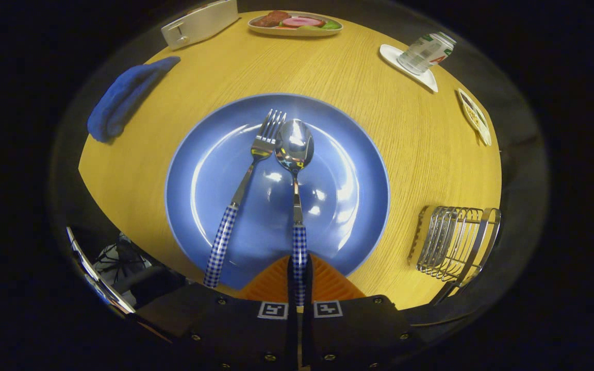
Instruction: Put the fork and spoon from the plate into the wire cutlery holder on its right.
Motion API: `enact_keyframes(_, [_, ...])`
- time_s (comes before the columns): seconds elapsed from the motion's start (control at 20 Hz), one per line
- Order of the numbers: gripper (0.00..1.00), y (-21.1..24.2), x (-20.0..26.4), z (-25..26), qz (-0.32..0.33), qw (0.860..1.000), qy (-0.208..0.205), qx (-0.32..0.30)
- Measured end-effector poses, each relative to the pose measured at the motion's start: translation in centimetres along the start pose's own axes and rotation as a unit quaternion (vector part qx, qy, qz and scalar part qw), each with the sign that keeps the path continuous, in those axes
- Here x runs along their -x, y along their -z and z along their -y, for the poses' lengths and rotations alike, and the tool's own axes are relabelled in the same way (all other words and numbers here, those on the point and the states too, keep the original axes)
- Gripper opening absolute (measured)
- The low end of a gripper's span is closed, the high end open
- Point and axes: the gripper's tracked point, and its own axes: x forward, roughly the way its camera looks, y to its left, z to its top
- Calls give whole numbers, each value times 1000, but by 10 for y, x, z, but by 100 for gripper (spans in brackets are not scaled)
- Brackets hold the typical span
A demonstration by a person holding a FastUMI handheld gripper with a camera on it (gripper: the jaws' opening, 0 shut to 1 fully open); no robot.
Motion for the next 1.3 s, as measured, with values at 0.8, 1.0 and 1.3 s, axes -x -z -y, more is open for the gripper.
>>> enact_keyframes(0.8, [4, 70, 105, 136, -37, 996, 57, 58])
enact_keyframes(1.0, [4, 102, 121, 177, -94, 991, 60, 73])
enact_keyframes(1.3, [4, 120, 128, 215, -179, 975, 71, 116])
